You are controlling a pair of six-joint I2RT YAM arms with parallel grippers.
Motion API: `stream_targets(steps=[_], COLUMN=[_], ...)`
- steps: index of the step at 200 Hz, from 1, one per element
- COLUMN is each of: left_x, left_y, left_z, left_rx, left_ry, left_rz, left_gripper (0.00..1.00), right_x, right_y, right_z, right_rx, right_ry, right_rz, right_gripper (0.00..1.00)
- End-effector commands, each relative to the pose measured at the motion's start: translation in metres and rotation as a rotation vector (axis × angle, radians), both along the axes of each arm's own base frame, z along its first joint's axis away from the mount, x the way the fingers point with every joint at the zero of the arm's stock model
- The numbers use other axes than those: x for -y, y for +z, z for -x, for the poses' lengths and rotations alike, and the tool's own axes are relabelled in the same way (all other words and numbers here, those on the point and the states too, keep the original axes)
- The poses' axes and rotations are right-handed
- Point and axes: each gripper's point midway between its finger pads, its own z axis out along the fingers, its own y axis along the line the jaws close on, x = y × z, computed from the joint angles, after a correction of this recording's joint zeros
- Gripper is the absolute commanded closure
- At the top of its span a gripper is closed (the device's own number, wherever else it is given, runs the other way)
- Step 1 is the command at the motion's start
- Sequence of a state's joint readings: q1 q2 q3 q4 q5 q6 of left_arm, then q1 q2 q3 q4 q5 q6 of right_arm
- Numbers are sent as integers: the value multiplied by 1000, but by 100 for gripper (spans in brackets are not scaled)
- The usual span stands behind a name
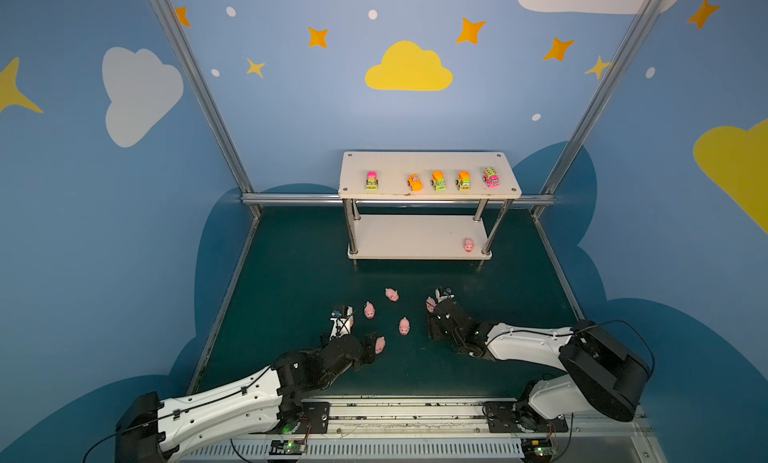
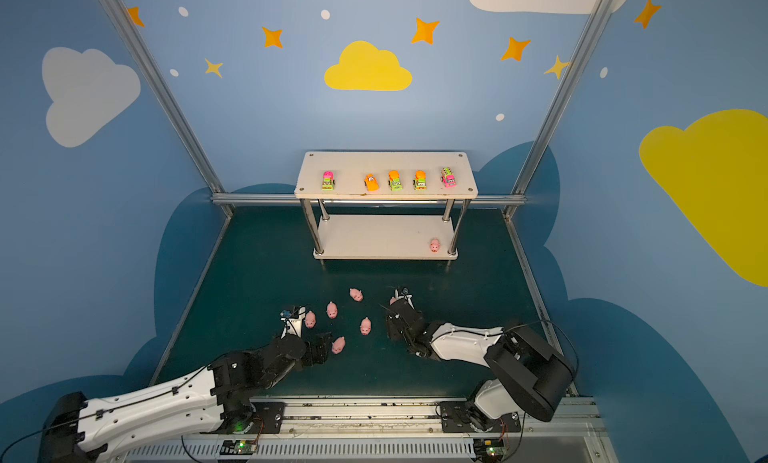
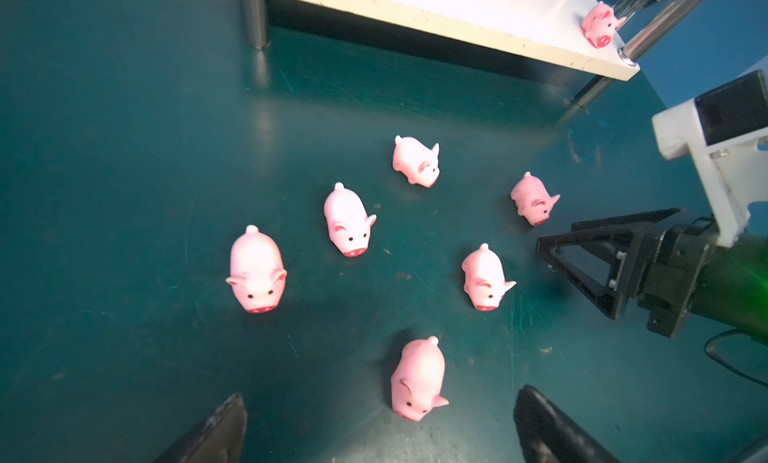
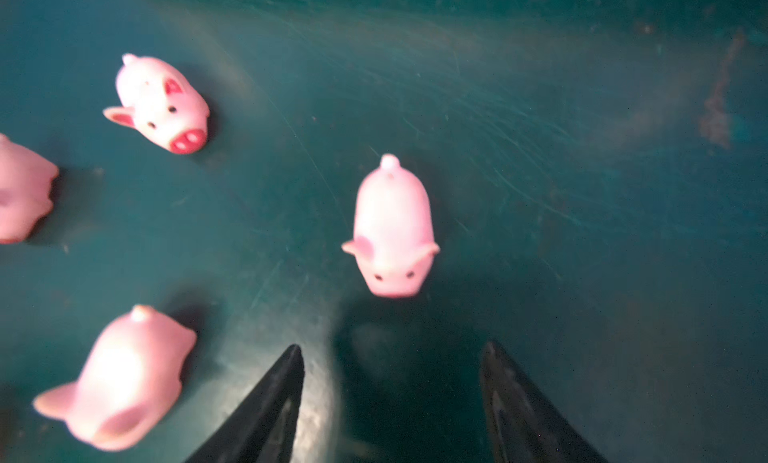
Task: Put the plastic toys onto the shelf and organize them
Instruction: 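Lower the open right gripper over another pink pig and close on it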
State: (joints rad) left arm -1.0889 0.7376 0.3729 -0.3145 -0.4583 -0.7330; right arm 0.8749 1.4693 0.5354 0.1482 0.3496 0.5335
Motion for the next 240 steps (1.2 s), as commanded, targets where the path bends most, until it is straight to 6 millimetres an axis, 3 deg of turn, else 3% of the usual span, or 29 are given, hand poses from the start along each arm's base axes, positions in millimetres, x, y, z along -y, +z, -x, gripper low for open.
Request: stream_targets(steps=[1,133,156,160,185,240], left_x=[-7,-15,-16,-16,-16,-17], left_y=[4,3,1,1,1,-3], left_z=[-3,-13,-16,-16,-18,-19], left_rx=[28,39,34,33,27,16], left_ry=[15,30,33,33,33,35], left_rz=[-34,-54,-50,-50,-46,-48], left_gripper=[0,0,0,0,0,0], right_x=[-9,-17,-15,-21,-20,-15], right_y=[9,-10,-17,-10,-13,-26], right_z=[-15,-39,-37,-43,-43,-37], right_rx=[35,-21,-42,-28,-37,-74], right_ry=[-3,-20,-16,-16,-19,-24], right_rz=[-23,-18,-3,-18,-8,14], right_gripper=[33,35,39,41,49,52])
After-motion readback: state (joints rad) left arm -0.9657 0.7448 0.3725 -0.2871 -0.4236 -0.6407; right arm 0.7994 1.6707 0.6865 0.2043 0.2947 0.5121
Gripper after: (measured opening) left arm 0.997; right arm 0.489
